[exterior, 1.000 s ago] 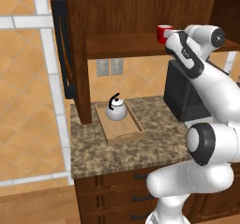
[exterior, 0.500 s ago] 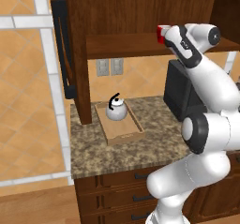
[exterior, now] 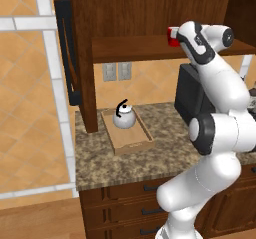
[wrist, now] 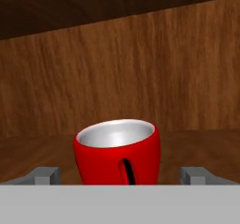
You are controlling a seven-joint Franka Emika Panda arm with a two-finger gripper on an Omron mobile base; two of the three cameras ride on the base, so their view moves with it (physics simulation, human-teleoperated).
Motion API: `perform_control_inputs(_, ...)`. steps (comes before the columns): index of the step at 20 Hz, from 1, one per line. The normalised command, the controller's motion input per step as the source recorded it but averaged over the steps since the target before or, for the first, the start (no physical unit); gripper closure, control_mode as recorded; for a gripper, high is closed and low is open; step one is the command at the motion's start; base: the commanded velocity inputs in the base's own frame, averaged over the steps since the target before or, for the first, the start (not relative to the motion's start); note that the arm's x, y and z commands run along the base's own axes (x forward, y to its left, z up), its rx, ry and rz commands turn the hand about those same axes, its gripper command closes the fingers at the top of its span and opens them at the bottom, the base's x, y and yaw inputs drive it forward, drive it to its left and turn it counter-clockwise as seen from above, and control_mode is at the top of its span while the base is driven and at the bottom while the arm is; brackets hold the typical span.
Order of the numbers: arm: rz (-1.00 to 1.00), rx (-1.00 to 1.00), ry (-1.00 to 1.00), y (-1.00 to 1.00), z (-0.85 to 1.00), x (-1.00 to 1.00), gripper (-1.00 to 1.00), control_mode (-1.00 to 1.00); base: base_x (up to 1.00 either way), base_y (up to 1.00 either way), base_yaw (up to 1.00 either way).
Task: Pick the kettle from the counter and place it on the tray. Then pick the mug from the cabinet and place it on the tray. Then close the cabinet doors.
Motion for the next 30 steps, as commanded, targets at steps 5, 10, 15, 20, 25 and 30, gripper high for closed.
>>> perform_control_inputs(5, 0.03, 0.00, 0.00, 0.01, 0.00, 0.14, -1.00, -1.00, 0.00, 0.00, 0.00)
perform_control_inputs(10, 0.03, 0.00, 0.00, 0.04, -0.02, 0.15, -1.00, -1.00, 0.00, 0.00, 0.00)
perform_control_inputs(15, 0.02, 0.00, 0.00, 0.00, 0.00, 0.01, 1.00, -1.00, 0.00, 0.00, 0.00)
perform_control_inputs(20, 0.00, 0.00, 0.00, 0.00, 0.00, 0.00, 1.00, -1.00, 0.00, 0.00, 0.00)
perform_control_inputs(25, 0.00, 0.00, 0.00, 0.00, -0.02, 0.00, 1.00, -1.00, 0.00, 0.00, 0.00)
perform_control_inputs(30, 0.00, 0.00, 0.00, 0.00, 0.00, 0.00, 1.00, -1.00, 0.00, 0.00, 0.00)
